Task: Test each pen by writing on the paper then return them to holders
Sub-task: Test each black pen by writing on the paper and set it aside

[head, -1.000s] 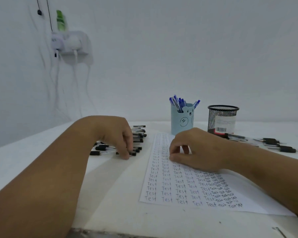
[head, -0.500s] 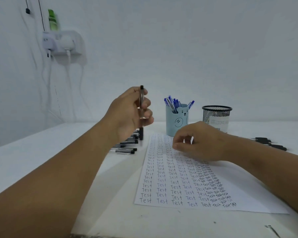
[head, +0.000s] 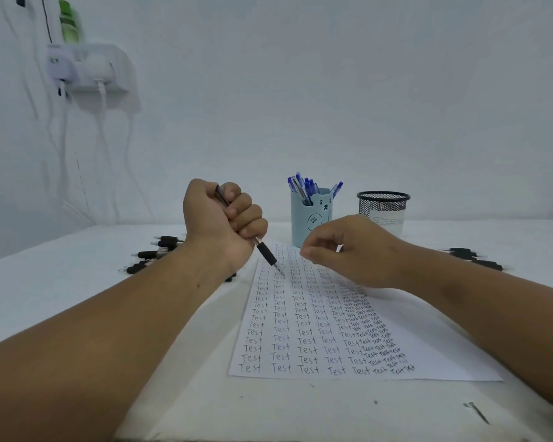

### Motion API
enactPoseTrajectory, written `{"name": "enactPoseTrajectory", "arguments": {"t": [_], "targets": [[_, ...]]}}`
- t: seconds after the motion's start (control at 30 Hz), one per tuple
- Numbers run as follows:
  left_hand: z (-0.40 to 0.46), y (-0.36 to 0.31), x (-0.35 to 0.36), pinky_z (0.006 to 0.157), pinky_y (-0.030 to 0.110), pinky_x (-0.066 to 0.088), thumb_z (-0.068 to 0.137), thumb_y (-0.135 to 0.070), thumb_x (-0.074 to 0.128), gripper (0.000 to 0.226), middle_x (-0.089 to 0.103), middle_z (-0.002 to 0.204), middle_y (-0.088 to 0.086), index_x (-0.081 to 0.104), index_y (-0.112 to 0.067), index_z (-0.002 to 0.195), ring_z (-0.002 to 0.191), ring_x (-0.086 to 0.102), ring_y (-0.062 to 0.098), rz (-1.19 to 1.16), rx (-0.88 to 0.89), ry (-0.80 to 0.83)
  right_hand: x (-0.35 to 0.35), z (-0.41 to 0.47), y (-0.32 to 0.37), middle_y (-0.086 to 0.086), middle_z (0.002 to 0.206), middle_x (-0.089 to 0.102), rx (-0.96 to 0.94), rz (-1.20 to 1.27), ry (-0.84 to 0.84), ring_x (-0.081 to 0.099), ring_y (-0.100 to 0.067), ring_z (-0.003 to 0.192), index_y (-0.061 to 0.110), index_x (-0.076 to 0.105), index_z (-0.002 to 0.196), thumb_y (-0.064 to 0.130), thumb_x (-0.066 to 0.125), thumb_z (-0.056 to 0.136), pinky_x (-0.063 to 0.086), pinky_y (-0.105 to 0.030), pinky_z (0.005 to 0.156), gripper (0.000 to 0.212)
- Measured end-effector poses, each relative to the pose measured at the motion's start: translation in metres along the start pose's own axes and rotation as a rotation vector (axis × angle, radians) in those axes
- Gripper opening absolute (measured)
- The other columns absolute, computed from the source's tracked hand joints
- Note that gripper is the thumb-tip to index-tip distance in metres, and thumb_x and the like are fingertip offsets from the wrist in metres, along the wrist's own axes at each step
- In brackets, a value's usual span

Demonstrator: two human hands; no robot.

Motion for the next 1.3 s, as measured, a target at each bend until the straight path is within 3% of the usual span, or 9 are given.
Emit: {"name": "enactPoseTrajectory", "arguments": {"t": [0.07, 0.23, 0.4, 0.6, 0.7, 0.8, 0.97, 1.13, 1.3], "targets": [[0.001, 0.005, 0.002, 0.046, 0.019, 0.018, 0.066, -0.023, 0.038, 0.011, 0.023, 0.053, -0.003, 0.035, -0.016, 0.058, 0.042, 0.017, 0.012, -0.056, -0.002, 0.034, 0.002, -0.001, 0.005, -0.001, 0.079, 0.072, -0.005, 0.060, 0.006, 0.064, -0.016, 0.073, 0.029, 0.077, 0.087, 0.046, 0.065, 0.093, 0.053, -0.032, 0.071, 0.022], [0.001, 0.013, 0.007, 0.053, 0.024, 0.034, 0.071, -0.021, 0.036, 0.013, 0.030, 0.057, 0.001, 0.036, -0.014, 0.060, 0.047, 0.030, 0.017, -0.131, 0.011, 0.058, 0.005, -0.004, 0.018, -0.002, 0.060, 0.061, -0.020, 0.160, 0.022, 0.044, -0.010, 0.056, 0.024, 0.080, 0.089, 0.039, 0.074, 0.089, 0.037, -0.019, 0.053, 0.016], [0.003, 0.017, 0.007, 0.081, 0.041, 0.056, 0.093, -0.021, 0.029, 0.036, 0.054, 0.067, 0.011, 0.048, -0.008, 0.065, 0.068, 0.060, 0.031, -0.110, -0.034, 0.085, 0.002, -0.005, 0.016, -0.008, 0.061, 0.061, 0.061, 0.143, 0.001, 0.044, -0.010, 0.054, 0.023, 0.081, 0.087, 0.033, 0.077, 0.088, 0.038, -0.021, 0.053, 0.011], [0.009, 0.016, -0.005, 0.104, 0.040, 0.050, 0.107, -0.040, 0.034, 0.041, 0.069, 0.112, 0.015, 0.063, -0.012, 0.112, 0.103, 0.062, 0.028, 0.448, 0.046, 0.049, -0.006, -0.010, 0.005, -0.008, 0.061, 0.068, 0.245, 0.200, -0.012, 0.051, -0.010, 0.047, -0.002, 0.071, 0.079, 0.013, 0.070, 0.088, 0.046, -0.024, 0.049, 0.017], [0.001, 0.023, 0.000, 0.093, 0.029, 0.049, 0.105, -0.045, 0.040, 0.029, 0.067, 0.113, 0.000, 0.062, -0.027, 0.111, 0.108, 0.061, 0.017, 1.033, 0.121, 0.229, -0.018, -0.011, -0.002, -0.011, 0.063, 0.066, 0.338, 0.408, -0.030, 0.048, -0.018, 0.046, -0.016, 0.064, 0.088, 0.002, 0.064, 0.090, 0.037, -0.023, 0.042, 0.019], [-0.004, 0.039, -0.002, 0.090, 0.028, 0.048, 0.089, -0.049, 0.068, 0.018, 0.065, 0.111, -0.018, 0.069, -0.038, 0.103, 0.108, 0.059, 0.005, 1.436, 0.039, 0.449, -0.030, -0.014, -0.001, -0.012, 0.064, 0.065, 0.360, 0.534, -0.041, 0.050, -0.017, 0.047, -0.004, 0.064, 0.086, 0.000, 0.059, 0.092, 0.036, -0.022, 0.042, 0.009], [-0.005, 0.045, -0.007, 0.114, 0.038, 0.032, 0.060, -0.074, 0.074, 0.049, 0.053, 0.133, -0.026, 0.069, -0.052, 0.104, 0.128, 0.044, 0.002, 1.586, -0.099, 0.550, -0.030, -0.046, 0.006, -0.015, 0.062, 0.064, 0.357, 0.648, 0.009, 0.048, -0.019, 0.044, -0.002, 0.062, 0.088, 0.000, 0.064, 0.081, 0.033, -0.019, 0.039, 0.007], [-0.007, 0.048, -0.007, 0.110, 0.035, 0.031, 0.054, -0.074, 0.073, 0.052, 0.051, 0.133, -0.023, 0.068, -0.056, 0.103, 0.127, 0.045, 0.005, 1.634, -0.181, 0.576, -0.023, -0.086, 0.008, -0.014, 0.059, 0.056, 0.387, 0.682, -0.006, 0.042, -0.018, 0.042, 0.016, 0.052, 0.053, 0.016, 0.076, 0.083, 0.024, -0.019, 0.041, 0.038], [-0.008, 0.048, -0.008, 0.110, 0.036, 0.035, 0.056, -0.071, 0.075, 0.050, 0.052, 0.133, -0.023, 0.067, -0.057, 0.104, 0.123, 0.048, 0.005, 1.681, -0.177, 0.603, -0.028, -0.101, 0.026, -0.014, 0.052, 0.051, 0.320, 0.630, 0.007, 0.036, -0.016, 0.038, 0.011, 0.052, 0.062, 0.034, 0.070, 0.081, 0.023, -0.019, 0.041, 0.035]]}}
Point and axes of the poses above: each hand's wrist, its own z-axis towards the middle knuckle, its own x-axis out of the palm, y = z × x, the point moved 5 cm from there along z, towards the middle knuckle
